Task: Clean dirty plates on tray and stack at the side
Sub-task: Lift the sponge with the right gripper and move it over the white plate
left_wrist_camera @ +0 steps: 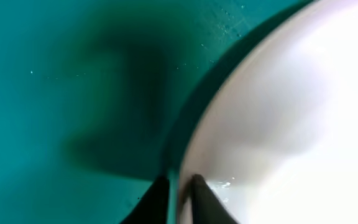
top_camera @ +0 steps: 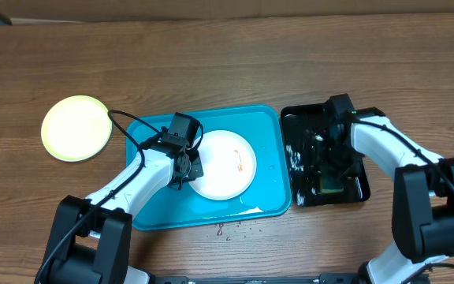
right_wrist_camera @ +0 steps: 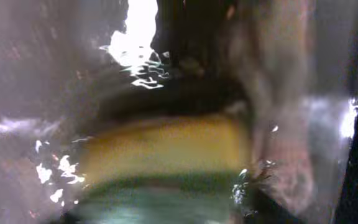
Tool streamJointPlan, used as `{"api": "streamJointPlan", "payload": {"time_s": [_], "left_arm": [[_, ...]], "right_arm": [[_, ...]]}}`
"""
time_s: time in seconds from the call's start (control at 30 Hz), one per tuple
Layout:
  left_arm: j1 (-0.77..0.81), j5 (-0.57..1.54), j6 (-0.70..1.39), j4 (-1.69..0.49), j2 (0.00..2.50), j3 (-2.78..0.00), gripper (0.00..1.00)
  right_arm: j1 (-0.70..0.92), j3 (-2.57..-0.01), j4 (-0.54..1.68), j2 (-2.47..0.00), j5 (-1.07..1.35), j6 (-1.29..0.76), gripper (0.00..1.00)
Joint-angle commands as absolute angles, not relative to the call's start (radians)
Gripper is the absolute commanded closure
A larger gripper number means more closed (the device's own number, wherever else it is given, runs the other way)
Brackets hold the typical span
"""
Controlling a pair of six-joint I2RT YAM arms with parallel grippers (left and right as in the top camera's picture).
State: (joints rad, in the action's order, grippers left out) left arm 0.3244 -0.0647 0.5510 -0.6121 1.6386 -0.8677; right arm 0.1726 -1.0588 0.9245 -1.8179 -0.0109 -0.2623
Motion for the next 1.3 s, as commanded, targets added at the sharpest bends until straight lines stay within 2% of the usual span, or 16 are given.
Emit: {"api": "streamJointPlan", "payload": {"time_s": [0.0,0.33,0.8,0.9,1.27], "left_arm": [[0.315,-0.081,0.561,-0.612,1.649,-0.852,0.93],[0.315,-0.081,0.562,-0.612,1.649,-0.852,0.96],[0.315,-0.078,0.565,-0.609,1.649,-0.852,0.96],[0.315,-0.066,0.555,-0.604,1.649,-0.852,0.96],[0.315,-0.04,0.516,-0.589,1.649,-0.852,0.96]], "right_arm": [[0.176,-1.026,0.886,-1.831,-0.021,-0.264,0.96],[0.176,-1.319,1.201,-1.83,-0.02,-0.262,0.96],[0.176,-1.318,1.217,-1.831,0.045,-0.267,0.96],[0.178,-1.309,1.151,-1.831,0.047,-0.273,0.96],[0.182,-1.308,1.12,-1.831,0.138,-0.261,0.96]]}}
